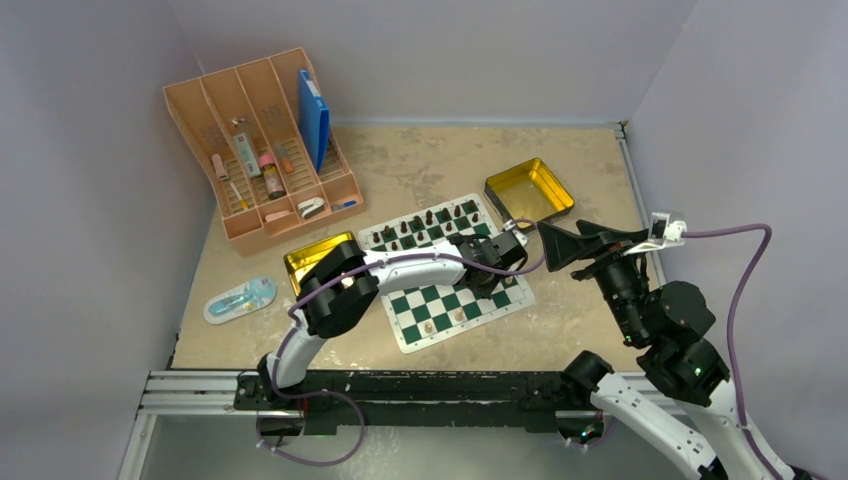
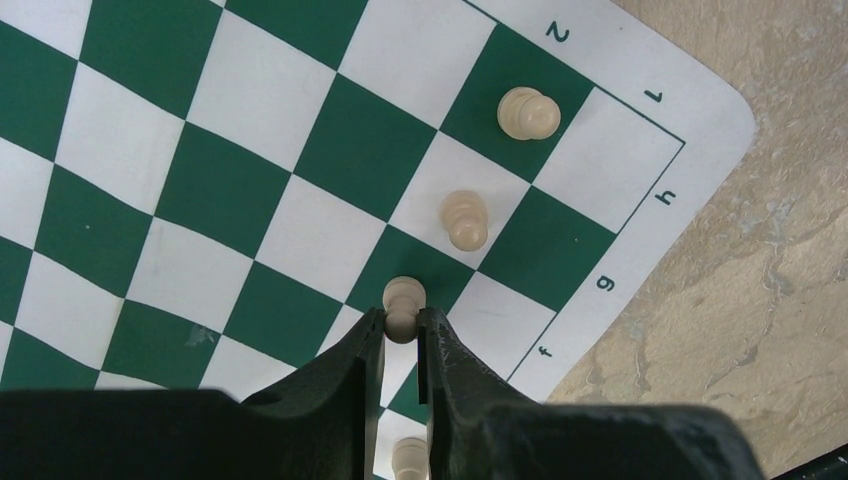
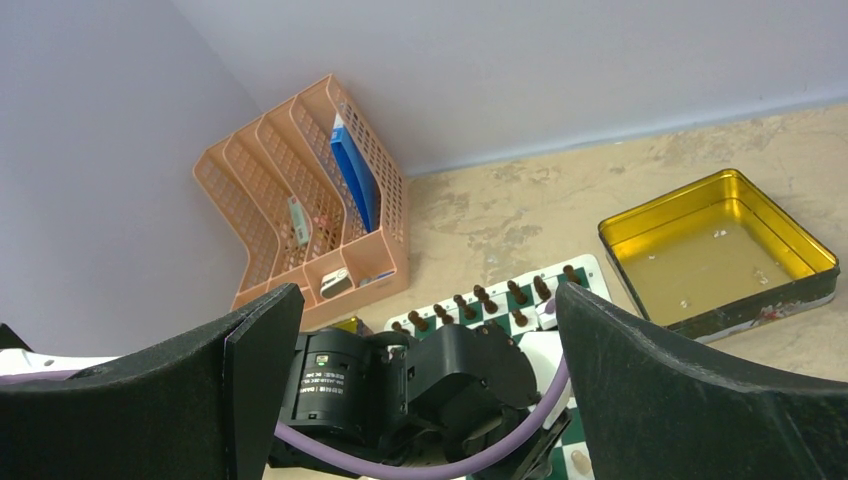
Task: Set up the chess pieces on the board
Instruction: Place the chess piece on the chessboard, then pick up the chess piece from the storage box.
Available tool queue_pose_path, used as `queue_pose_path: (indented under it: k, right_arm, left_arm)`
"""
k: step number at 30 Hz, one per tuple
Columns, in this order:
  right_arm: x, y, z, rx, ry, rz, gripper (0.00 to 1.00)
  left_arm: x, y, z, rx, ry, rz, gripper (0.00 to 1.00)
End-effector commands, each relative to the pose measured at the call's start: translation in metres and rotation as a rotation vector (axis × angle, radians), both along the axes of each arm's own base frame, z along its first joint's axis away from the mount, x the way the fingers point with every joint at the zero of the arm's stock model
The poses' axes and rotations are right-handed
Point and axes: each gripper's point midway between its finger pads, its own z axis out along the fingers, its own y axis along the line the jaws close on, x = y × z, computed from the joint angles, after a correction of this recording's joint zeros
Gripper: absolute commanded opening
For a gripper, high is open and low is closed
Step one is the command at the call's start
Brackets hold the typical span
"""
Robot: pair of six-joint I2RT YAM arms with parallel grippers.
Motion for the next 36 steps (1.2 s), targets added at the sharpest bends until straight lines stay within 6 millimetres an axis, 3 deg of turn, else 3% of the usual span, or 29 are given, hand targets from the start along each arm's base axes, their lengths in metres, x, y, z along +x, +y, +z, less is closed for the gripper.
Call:
queue_pose_path:
  k: [1, 11, 24, 29, 36]
  right_arm:
    - [-0.003, -0.008, 0.023, 0.039, -0.059, -0.023, 0.98]
    - [-0.002, -0.006, 0.02, 0.031, -0.053, -0.02, 0.98]
    - [-0.004, 0.001, 0.011, 0.03, -0.033, 0.02, 0.98]
    - [-0.005, 0.002, 0.008, 0.03, -0.023, 0.029, 0.98]
    - [-0.007, 0.012, 0.003, 0.032, -0.008, 0.076, 0.98]
  left_arm:
    - [0.003, -0.006, 0.001, -0.003, -0.019, 0.002, 0.19]
    - [0.006, -0.009, 0.021, -0.045, -0.035, 0.028, 0.4]
    - [0.014, -0.002, 0.08, -0.144, -0.079, 0.139, 0.47]
    - [0.029, 0.022, 0.095, -0.143, -0.09, 0.249, 0.47]
    - [0.048, 0.074, 0.111, -0.169, -0.077, 0.421, 0.46]
